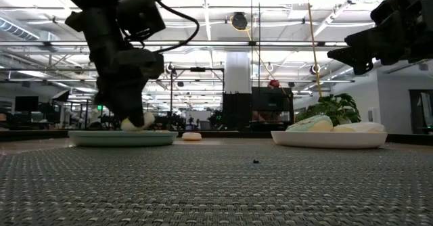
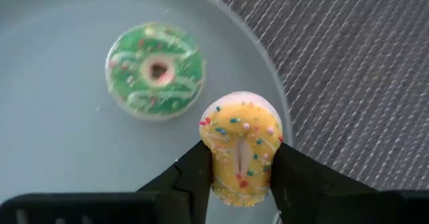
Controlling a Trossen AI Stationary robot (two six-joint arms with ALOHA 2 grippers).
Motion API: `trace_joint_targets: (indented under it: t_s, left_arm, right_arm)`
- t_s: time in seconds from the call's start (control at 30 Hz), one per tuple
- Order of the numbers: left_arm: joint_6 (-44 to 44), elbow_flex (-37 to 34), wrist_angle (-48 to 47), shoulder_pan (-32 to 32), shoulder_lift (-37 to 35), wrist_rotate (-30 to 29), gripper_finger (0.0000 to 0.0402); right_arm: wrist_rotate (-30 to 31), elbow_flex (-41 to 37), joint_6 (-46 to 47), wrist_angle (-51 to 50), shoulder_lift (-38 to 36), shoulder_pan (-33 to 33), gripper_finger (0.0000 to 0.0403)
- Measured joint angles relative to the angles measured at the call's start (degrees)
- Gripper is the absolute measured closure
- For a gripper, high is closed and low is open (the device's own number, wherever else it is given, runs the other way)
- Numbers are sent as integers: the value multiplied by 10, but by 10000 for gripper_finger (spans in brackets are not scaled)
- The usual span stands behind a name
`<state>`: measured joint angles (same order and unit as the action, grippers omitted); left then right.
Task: Pick & Place donuts
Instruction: Put the top small yellow donut on the blue plate, then put the small yellow donut on the blue plate
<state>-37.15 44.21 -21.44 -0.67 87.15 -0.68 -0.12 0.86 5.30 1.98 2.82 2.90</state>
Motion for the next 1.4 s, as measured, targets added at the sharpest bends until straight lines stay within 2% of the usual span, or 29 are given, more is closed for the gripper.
trace_joint_targets:
  t_s: [0.1,0.33,0.43,0.53,0.73,0.9,1.13,1.4]
  left_arm:
    - [-7,0,-4,0,0,-22,230]
    - [-14,0,-22,1,0,-23,141]
    - [-19,0,-26,1,0,-19,119]
    - [-2,0,-26,0,0,9,105]
    - [11,0,-45,0,-21,81,94]
    - [-30,0,-84,-16,-55,96,101]
    - [-33,0,-42,-140,-60,117,115]
    - [-204,0,-50,-278,-58,84,128]
  right_arm:
    - [0,0,0,0,0,0,151]
    - [0,0,0,0,0,0,151]
    - [0,0,0,0,0,0,151]
    - [0,0,0,0,0,0,151]
    - [0,0,0,0,0,0,151]
    - [0,0,0,0,0,0,151]
    - [0,0,0,0,1,0,151]
    - [0,0,0,0,5,0,151]
